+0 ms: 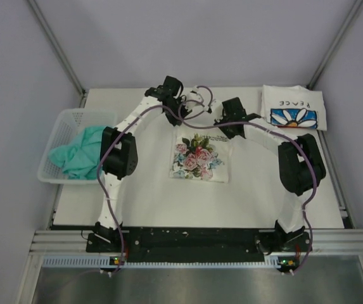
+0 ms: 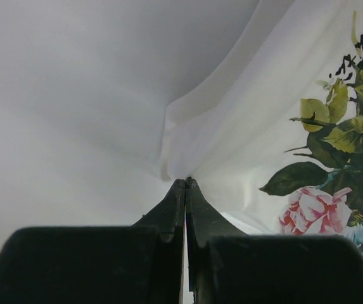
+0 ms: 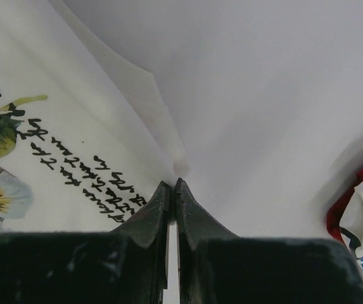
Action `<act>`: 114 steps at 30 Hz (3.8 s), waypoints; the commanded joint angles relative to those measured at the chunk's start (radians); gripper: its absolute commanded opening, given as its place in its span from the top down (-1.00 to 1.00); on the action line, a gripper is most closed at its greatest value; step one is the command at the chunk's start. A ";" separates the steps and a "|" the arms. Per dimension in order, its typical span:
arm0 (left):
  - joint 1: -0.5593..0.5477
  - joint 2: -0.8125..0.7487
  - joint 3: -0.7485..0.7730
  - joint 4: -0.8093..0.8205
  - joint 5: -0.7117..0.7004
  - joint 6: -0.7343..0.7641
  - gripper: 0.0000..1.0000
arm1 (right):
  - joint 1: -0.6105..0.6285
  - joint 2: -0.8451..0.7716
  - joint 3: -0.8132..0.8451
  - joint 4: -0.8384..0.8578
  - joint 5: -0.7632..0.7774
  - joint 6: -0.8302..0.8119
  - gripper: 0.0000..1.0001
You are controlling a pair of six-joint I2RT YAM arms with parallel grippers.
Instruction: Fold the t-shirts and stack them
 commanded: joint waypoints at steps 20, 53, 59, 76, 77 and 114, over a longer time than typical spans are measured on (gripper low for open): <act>0.009 -0.296 -0.214 0.186 0.070 -0.129 0.47 | -0.128 -0.170 -0.131 0.072 -0.223 0.744 -0.36; 0.118 -0.091 -0.073 0.179 0.026 -0.209 0.74 | -0.175 -0.081 0.008 0.001 -0.141 0.894 -0.40; 0.127 -0.235 -0.237 0.174 0.073 -0.187 0.54 | -0.188 -0.142 -0.193 0.049 -0.235 0.943 -0.61; 0.153 -0.393 -0.458 0.088 0.233 -0.152 0.43 | -0.202 0.051 -0.318 0.508 -0.563 1.175 1.00; 0.157 -0.401 -0.458 0.082 0.238 -0.149 0.43 | -0.200 0.040 -0.307 0.503 -0.556 1.169 1.00; 0.245 -0.465 -0.469 -0.035 0.115 -0.018 0.27 | -0.341 0.313 1.006 -0.253 0.549 -0.210 1.00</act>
